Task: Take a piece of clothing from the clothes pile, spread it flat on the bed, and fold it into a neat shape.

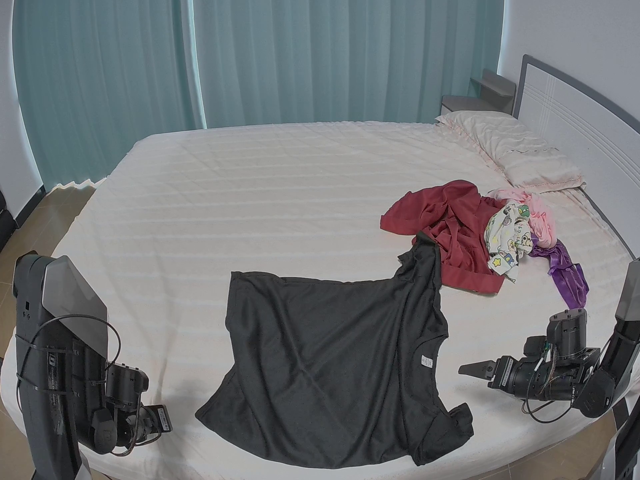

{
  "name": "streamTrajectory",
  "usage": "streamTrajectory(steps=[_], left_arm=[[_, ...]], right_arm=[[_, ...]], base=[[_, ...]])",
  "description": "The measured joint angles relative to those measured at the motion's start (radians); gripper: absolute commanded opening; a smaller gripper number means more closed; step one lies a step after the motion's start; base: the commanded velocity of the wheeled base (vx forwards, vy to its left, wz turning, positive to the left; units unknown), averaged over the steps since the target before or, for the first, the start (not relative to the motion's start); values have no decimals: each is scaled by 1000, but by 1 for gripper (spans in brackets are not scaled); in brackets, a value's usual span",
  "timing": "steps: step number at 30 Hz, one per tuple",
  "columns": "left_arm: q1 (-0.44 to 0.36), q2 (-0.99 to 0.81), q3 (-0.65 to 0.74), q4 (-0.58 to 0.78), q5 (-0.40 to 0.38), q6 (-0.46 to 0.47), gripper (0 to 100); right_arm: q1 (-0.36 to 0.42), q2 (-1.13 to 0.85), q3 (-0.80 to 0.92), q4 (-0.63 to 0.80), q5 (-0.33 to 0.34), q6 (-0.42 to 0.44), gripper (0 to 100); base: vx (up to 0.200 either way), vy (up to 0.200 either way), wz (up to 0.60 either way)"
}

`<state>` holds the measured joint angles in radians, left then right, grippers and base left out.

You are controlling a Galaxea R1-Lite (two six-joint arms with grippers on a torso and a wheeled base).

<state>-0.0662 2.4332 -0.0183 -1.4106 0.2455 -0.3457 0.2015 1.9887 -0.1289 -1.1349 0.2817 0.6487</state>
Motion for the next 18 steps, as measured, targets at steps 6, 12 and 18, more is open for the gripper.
streamTrajectory(steps=[6, 12, 18], left_arm=[[10, -5, 1, 10, 24, 20, 0], [11, -3, 1, 23, 18, 17, 100], [12, -39, 1, 26, -3, 17, 100]], right_arm=[[0, 2, 0, 2, 0, -2, 100], [-1, 5, 0, 2, -1, -5, 100], [-1, 6, 2, 2, -2, -9, 100]], base=[[0, 0, 0], [0, 0, 0], [0, 0, 0]])
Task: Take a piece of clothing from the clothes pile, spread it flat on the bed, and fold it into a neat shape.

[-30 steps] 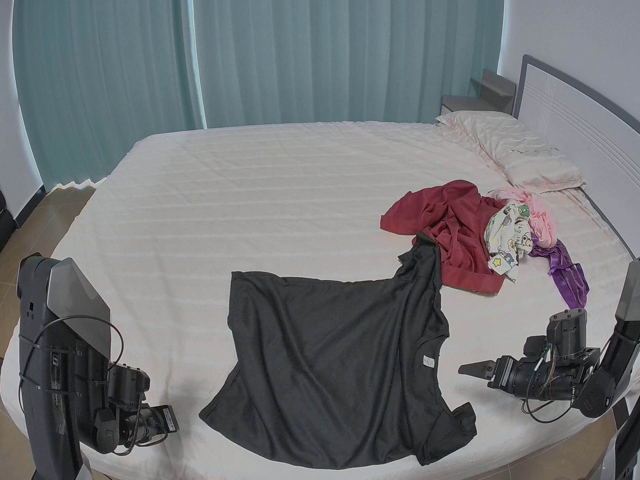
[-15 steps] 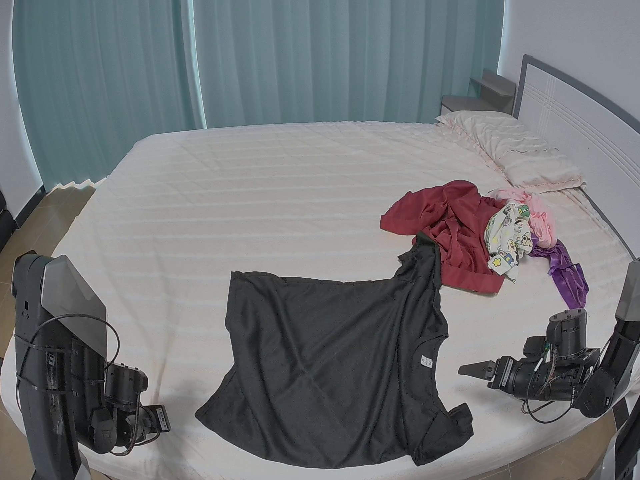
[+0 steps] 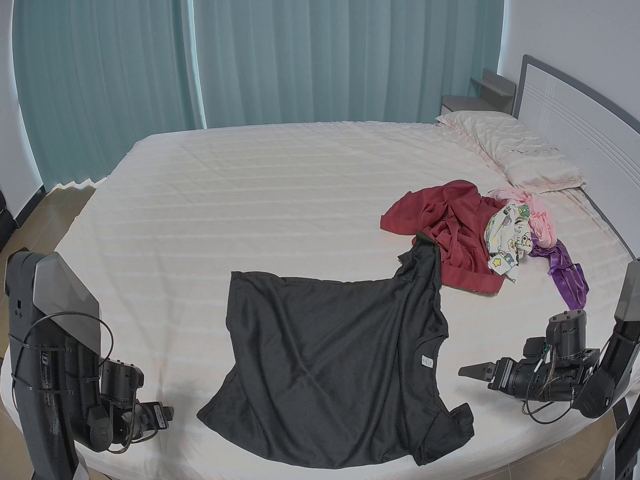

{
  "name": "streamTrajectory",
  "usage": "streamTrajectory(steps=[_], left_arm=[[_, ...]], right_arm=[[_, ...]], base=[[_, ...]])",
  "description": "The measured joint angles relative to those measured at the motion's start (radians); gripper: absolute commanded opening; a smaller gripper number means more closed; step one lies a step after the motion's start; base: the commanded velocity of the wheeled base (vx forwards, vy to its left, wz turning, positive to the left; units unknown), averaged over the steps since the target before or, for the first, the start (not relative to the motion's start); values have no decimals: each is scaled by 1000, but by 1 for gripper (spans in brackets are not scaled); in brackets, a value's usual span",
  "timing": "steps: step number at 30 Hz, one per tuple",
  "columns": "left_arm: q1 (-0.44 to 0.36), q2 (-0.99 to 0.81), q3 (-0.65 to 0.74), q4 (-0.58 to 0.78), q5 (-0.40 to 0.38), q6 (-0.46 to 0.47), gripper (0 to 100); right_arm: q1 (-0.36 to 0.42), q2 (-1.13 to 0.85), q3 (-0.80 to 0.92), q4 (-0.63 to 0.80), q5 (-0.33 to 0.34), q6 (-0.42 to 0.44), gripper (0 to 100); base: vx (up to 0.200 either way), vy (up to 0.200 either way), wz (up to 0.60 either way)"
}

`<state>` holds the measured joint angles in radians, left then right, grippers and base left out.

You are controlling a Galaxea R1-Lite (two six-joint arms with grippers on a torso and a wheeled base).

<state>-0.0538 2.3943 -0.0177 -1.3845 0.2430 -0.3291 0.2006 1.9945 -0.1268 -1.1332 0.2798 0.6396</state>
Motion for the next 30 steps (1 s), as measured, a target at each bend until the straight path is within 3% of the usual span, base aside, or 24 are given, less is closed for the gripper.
streamTrajectory(steps=[5, 10, 16, 22, 30], left_arm=[[11, -92, 0, 31, -96, -5, 100], [14, -214, 1, 206, -299, -16, 100], [-7, -328, 0, 348, -489, -45, 100], [-87, -372, 0, 356, -501, -179, 100], [-175, -362, -77, 356, -456, -404, 100]], right_arm=[[1, 0, 7, 0, -1, -4, 100], [9, 1, 16, 0, -1, -14, 100], [26, 4, 27, 1, -2, -22, 100], [41, 11, 34, 1, -3, -31, 100], [53, 17, 37, 0, -3, -38, 100]], base=[[0, 0, 0], [0, 0, 0], [-200, 0, 0], [-200, 0, 0], [-150, 0, 0]])
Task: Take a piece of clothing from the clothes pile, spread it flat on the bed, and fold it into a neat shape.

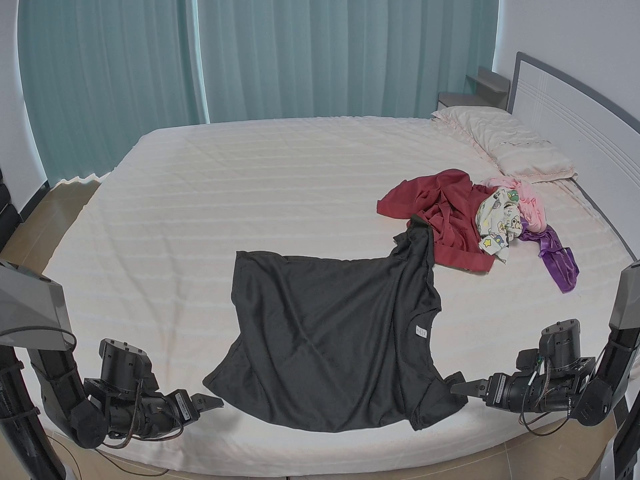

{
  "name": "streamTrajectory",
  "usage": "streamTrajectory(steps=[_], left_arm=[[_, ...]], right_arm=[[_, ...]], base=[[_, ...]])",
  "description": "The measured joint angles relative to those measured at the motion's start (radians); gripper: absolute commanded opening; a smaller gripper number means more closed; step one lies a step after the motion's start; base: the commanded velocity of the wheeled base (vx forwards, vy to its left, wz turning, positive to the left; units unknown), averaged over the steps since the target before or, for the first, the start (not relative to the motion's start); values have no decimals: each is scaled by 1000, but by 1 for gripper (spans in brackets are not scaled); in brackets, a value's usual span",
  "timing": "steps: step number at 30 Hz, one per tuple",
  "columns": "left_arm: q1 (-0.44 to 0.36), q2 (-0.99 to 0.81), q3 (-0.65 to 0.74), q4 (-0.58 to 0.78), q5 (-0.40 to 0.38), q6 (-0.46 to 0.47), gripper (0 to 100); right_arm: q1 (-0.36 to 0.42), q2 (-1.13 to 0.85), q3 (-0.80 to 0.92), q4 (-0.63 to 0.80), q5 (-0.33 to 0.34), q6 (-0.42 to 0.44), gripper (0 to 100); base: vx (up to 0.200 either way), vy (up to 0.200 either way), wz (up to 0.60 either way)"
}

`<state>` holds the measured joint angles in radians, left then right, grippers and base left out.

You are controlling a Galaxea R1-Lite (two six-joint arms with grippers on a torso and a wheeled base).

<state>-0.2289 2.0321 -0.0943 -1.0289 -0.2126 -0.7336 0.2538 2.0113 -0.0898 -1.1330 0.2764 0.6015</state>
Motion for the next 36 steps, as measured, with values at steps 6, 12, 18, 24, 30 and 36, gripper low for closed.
streamTrajectory(steps=[6, 12, 18, 24, 30, 36], left_arm=[[-44, 45, -100, 0, 103, -129, 100], [-94, 110, -224, 1, 250, -183, 100], [-115, 184, -305, 0, 300, -193, 100], [-122, 232, -348, -7, 331, -181, 0], [-125, 274, -390, -10, 376, -139, 0], [-127, 289, -383, -3, 385, -131, 0]], right_arm=[[5, 2, 0, 0, 0, 0, 100], [7, 2, -1, -1, 0, 0, 100], [8, 0, -3, -1, 1, 0, 100], [9, 0, -1, -24, 0, 0, 100], [22, 23, 10, -68, -6, 1, 100], [27, 59, 22, -117, -8, 0, 100]], base=[[0, 0, 0], [0, 0, 0], [0, 0, 0], [0, 0, 0], [0, 0, 0], [0, 0, 0]])
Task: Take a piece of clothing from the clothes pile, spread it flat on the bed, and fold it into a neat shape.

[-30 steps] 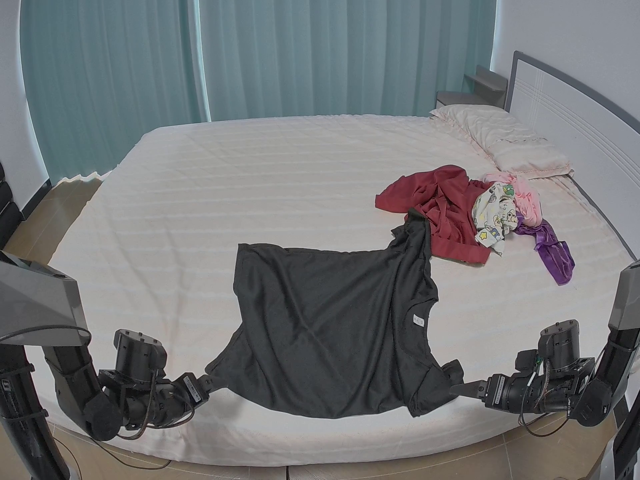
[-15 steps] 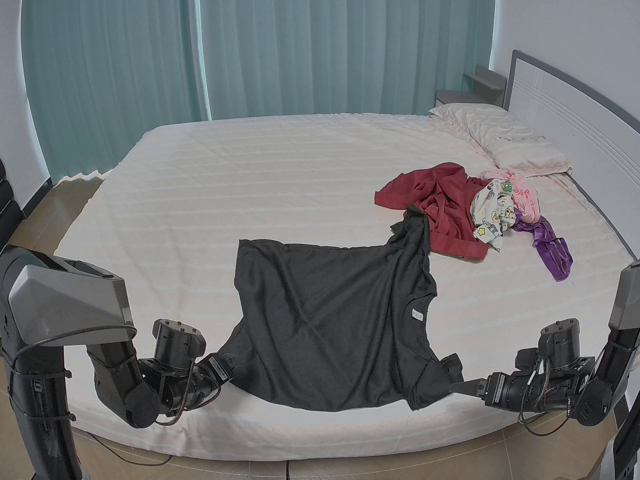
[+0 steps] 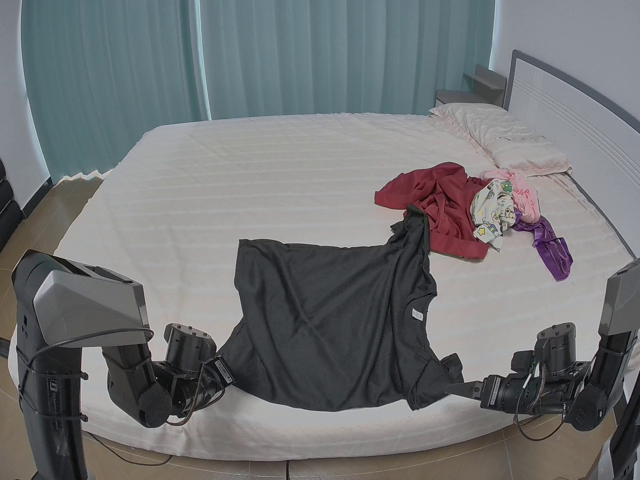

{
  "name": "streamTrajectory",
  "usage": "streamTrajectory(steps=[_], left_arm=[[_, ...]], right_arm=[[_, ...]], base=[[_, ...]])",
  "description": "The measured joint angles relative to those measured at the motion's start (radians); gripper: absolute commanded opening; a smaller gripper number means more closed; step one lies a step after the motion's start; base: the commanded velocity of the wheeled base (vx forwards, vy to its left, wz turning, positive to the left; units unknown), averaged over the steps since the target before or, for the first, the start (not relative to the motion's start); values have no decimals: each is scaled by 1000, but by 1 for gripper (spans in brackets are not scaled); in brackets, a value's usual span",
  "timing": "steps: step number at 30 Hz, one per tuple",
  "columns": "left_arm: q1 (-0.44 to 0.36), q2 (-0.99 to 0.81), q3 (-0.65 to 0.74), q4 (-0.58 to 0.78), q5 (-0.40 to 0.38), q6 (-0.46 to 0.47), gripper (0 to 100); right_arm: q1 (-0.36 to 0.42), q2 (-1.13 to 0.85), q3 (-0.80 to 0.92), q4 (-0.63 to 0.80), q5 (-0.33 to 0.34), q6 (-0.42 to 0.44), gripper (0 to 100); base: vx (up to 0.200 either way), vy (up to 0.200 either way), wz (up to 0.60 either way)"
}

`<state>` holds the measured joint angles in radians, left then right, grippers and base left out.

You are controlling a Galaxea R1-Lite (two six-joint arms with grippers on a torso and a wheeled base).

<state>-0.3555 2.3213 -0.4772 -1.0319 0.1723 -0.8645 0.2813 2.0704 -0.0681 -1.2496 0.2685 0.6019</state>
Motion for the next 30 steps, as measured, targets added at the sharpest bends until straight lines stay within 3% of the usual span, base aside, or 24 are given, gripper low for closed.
streamTrajectory(steps=[13, 19, 27, 30], left_arm=[[5, -43, 73, 8, 3, 1, 0], [-8, -100, 161, 32, 1, 57, 0], [-50, -233, 207, 249, -1, 91, 0], [-55, -261, 178, 266, -10, 76, 0]], right_arm=[[2, 61, 35, -112, 1, 0, 100], [1, 77, 42, -130, 0, 0, 100], [1, 100, 45, -150, 1, 2, 100], [0, 108, 48, -164, 1, 2, 100]], base=[[0, 0, 0], [0, 0, 0], [0, 0, 0], [0, 0, 0]])
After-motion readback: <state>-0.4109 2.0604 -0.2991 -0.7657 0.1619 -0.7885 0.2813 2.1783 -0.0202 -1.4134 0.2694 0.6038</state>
